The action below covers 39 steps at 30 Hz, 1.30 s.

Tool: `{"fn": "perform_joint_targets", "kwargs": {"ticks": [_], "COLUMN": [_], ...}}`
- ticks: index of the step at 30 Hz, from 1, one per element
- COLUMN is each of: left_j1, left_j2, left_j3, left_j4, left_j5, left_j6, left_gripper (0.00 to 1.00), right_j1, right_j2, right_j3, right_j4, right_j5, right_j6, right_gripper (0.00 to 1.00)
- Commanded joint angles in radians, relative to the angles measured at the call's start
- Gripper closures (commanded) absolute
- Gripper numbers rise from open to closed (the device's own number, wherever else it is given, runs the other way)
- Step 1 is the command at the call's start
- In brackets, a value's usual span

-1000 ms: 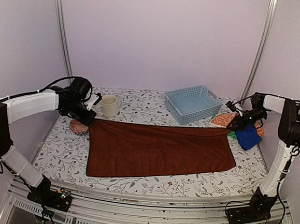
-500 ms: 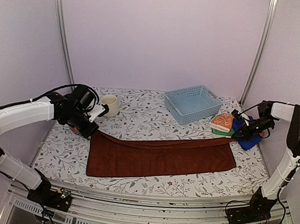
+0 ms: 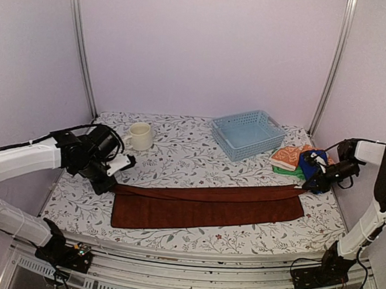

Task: Roll the towels
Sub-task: Fold the towel at the center of the board.

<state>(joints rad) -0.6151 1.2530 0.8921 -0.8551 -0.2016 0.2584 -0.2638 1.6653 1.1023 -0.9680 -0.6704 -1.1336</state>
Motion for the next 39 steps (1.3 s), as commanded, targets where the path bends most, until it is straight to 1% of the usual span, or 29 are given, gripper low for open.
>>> {"fn": "perform_joint_targets", "kwargs": {"ticks": [1,3,9,15,20,24,28,34,39], "left_j1": [-0.019,-0.022,-0.046,-0.071,-0.096,-0.112,-0.119,-0.130,-0.162], "left_j2": [-0.059,-0.074,-0.107,-0.111,-0.089,-0.076,-0.097,-0.136,-0.125], "left_j3": [-0.053,-0.062,-0.087,-0.138,-0.149,-0.168,-0.196,-0.214,-0.210], "left_j4": [-0.106,-0.118,-0.107,-0.110,-0.101,-0.100,-0.102,-0.100,-0.096], "left_j5": [-0.010,-0.025,0.035,-0.016,-0.016,-0.024,-0.033,-0.004,0.011], "left_j6": [0.065,0.069,0.078,0.105,0.116,0.124,0.135,0.149,0.165], "left_gripper": [1.00,1.00,1.00,1.00,1.00,1.00,1.00,1.00,0.99], "right_j1": [-0.004,-0.004,-0.005,-0.003,-0.003,-0.004,-0.005,-0.004,-0.005], "right_j2": [-0.039,-0.053,-0.077,-0.080,-0.068,-0.060,-0.055,-0.046,-0.042], "right_j3": [-0.029,-0.042,-0.084,-0.130,-0.163,-0.176,-0.188,-0.195,-0.198], "right_j4": [-0.041,-0.050,-0.056,-0.049,-0.048,-0.042,-0.033,-0.032,-0.033], "right_j5": [-0.033,-0.033,-0.006,0.042,0.072,0.086,0.104,0.112,0.122], "right_j6": [-0.050,-0.070,-0.107,-0.138,-0.174,-0.183,-0.189,-0.198,-0.207], "right_gripper": [0.97,0.97,0.97,0.97,0.97,0.97,0.97,0.97,0.96]}}
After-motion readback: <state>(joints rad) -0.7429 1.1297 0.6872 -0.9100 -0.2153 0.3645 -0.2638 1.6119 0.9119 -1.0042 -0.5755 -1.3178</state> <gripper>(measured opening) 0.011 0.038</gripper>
